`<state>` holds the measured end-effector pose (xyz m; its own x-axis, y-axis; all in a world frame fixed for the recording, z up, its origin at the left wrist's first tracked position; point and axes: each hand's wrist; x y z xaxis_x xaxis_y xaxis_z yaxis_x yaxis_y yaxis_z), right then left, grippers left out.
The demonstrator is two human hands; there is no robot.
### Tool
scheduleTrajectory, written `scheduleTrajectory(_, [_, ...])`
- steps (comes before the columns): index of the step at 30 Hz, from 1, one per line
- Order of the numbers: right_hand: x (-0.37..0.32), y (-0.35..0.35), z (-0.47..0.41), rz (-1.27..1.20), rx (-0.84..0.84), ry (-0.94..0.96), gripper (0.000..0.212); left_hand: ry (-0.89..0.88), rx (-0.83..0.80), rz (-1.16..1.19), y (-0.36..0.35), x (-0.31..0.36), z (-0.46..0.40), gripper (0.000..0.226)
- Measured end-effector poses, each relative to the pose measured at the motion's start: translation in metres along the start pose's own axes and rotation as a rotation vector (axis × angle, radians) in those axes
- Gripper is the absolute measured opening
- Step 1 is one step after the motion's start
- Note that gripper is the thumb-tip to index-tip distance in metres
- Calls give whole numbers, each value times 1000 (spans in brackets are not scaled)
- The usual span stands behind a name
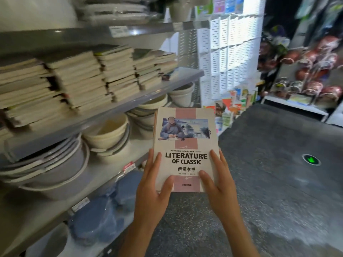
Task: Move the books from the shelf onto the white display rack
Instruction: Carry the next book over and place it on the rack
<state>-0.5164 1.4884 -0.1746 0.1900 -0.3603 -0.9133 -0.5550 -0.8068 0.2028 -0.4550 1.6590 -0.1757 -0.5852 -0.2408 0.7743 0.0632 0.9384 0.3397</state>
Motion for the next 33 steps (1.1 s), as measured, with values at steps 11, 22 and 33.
scheduleTrajectory(11, [56,91,-106,116,202,-48,57,-84,-172,133,-151,-14,-107,70])
scheduleTrajectory(22, [123,175,-289,259,403,-106,61,-141,-316,279,-325,-40,-281,68])
scheduleTrajectory(33, [203,291,-402,272,554,-192,58,-165,-473,329,-505,-28,-376,69])
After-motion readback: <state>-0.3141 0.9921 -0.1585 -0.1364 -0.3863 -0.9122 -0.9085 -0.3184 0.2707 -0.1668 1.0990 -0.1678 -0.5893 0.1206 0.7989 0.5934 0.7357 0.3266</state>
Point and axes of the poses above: each hand's wrist, its own z-axis away from the middle knuckle, its own y-axis out of the back of the hand, x = y × z, and after that the axes turned 2 degrees about -y, right-handed
